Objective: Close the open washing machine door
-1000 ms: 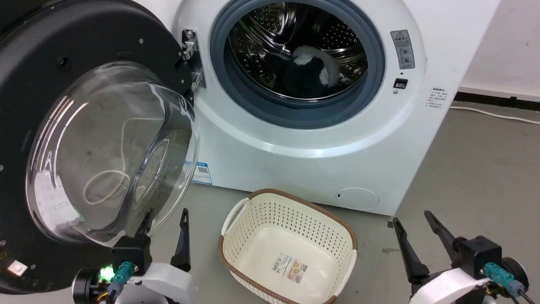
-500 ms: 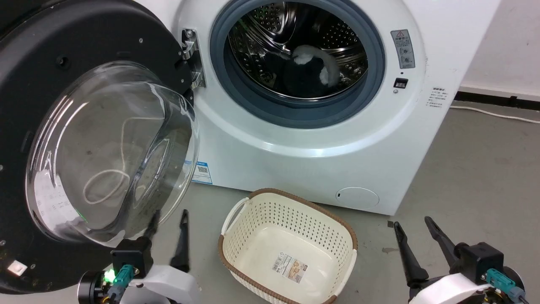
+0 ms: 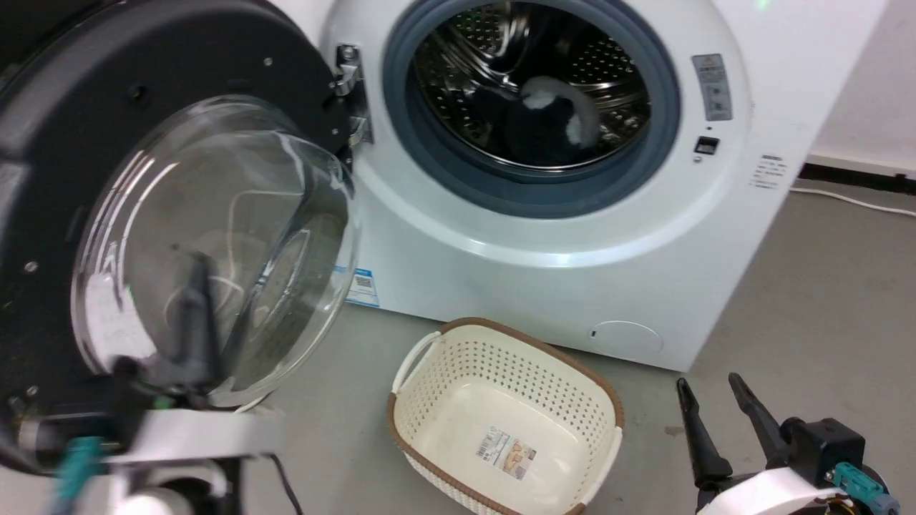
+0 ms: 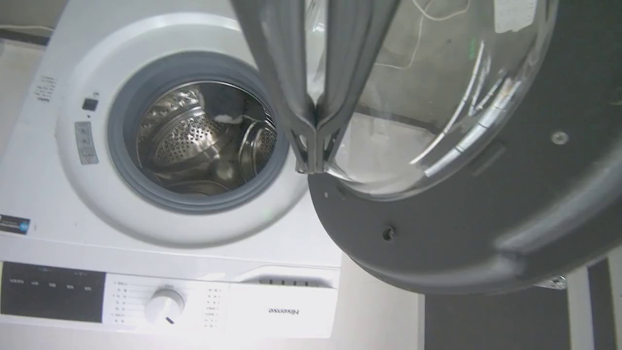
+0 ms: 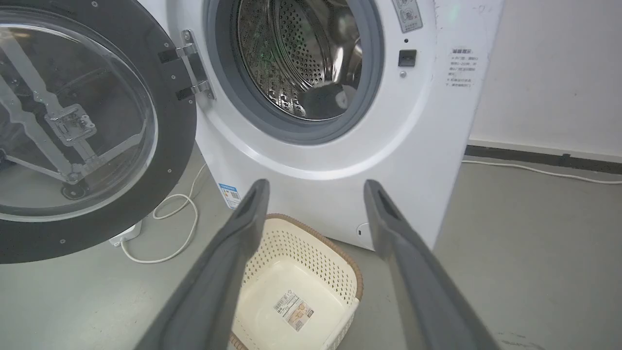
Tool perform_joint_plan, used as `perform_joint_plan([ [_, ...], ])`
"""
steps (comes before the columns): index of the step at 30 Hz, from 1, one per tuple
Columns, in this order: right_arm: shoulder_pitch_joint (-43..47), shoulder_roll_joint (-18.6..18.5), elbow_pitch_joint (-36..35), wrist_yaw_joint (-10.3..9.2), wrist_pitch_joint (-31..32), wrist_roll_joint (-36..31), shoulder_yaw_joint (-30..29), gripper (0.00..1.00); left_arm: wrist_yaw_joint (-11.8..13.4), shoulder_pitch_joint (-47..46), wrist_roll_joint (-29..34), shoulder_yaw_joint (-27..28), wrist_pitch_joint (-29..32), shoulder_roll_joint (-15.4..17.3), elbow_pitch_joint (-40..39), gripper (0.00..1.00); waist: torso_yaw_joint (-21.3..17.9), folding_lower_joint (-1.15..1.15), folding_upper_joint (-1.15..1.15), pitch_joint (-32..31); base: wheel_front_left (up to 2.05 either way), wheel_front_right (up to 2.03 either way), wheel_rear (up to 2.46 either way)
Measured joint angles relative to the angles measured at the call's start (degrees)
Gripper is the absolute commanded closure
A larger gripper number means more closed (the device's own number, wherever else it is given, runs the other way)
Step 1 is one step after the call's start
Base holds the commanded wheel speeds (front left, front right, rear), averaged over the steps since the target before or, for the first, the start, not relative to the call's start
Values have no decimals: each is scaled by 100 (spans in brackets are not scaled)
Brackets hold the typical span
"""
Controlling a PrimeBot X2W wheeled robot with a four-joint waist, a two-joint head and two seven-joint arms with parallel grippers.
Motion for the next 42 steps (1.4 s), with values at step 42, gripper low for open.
perform_joint_plan([
  [42,-197,0,428,0,-541,349,-386,0,-425,-1119,-3377,967,2079,2219,2183,100,1420,0,0,829,0,0,0],
])
